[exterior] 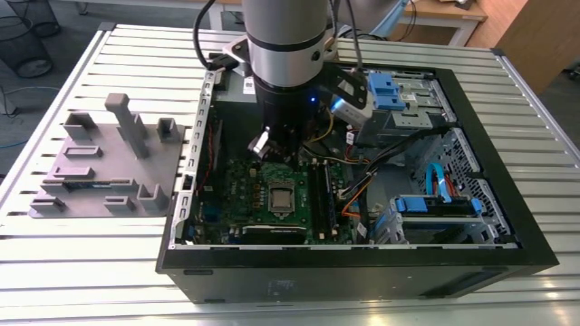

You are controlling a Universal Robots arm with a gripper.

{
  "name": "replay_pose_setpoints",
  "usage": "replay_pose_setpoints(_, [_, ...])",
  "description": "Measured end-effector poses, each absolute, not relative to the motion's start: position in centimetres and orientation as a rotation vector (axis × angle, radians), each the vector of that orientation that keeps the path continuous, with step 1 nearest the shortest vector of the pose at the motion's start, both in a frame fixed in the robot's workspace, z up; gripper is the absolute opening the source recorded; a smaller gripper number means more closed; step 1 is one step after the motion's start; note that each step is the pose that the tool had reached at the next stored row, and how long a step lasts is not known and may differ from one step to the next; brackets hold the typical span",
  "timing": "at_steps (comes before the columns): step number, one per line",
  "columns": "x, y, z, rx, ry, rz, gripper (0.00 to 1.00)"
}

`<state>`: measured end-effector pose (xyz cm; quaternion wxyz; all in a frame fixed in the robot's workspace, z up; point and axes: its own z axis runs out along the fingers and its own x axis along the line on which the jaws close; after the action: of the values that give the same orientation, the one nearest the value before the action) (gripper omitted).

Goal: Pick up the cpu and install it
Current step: 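Install the first cpu locking lever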

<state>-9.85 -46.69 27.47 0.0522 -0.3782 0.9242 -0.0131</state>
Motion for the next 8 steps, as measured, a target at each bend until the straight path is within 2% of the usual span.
replay_pose_setpoints(8, [-9.35,-45.84,27.34,-1.15,2.811,-0.04,0.11])
